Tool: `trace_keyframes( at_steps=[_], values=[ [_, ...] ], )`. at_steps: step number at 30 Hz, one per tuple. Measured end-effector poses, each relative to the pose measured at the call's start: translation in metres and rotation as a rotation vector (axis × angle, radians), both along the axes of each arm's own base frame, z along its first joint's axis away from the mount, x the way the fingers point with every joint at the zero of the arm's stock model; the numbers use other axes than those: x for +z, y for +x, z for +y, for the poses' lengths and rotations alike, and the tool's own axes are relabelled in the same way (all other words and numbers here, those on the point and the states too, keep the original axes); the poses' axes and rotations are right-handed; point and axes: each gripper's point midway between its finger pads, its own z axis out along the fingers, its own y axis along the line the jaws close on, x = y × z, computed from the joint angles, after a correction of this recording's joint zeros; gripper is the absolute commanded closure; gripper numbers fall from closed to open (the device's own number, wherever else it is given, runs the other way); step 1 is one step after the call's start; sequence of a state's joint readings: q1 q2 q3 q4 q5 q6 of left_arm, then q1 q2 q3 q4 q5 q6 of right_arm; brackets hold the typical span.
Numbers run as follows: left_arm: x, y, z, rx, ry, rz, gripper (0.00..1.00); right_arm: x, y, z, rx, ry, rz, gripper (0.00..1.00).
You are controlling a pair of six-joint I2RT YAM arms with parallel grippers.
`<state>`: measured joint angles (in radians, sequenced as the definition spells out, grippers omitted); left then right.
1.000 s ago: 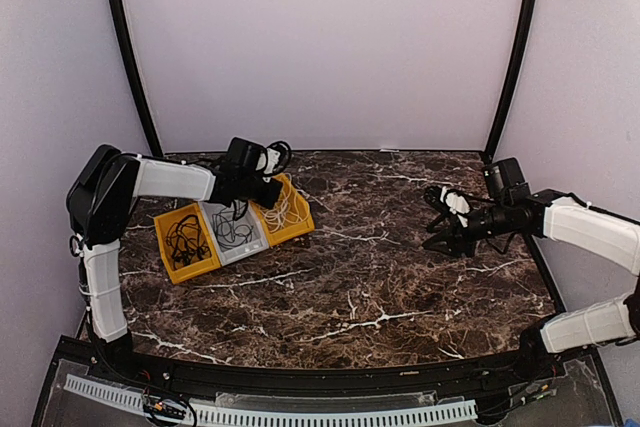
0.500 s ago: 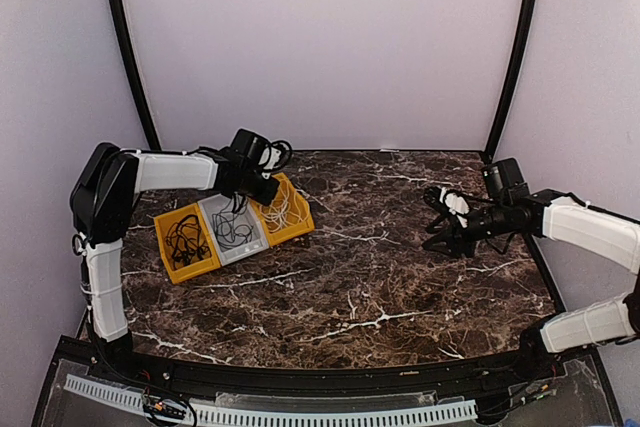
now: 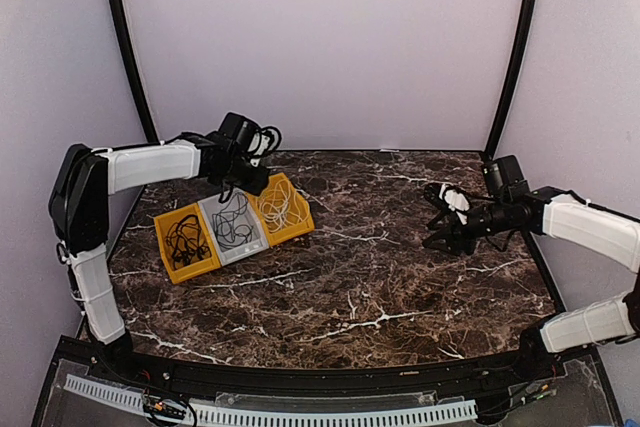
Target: Untangle the cables
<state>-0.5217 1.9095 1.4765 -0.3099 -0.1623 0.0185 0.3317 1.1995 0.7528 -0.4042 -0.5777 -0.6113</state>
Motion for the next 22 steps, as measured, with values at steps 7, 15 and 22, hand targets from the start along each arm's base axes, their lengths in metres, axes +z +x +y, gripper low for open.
trace_keyframes(
  at_steps=[7,15,22],
  values=[
    [0.080,-0.016,0.023,0.054,-0.016,-0.124,0.44,0.067,0.058,0.002,-0.148,0.019,-0.096,0.02],
    [0.186,-0.052,0.048,0.087,-0.189,-0.408,0.03,0.177,0.132,-0.015,-0.429,0.118,-0.319,0.01],
    [0.170,-0.064,0.050,0.097,-0.270,-0.435,0.01,0.197,0.125,-0.024,-0.524,0.235,-0.350,0.01]
  ],
)
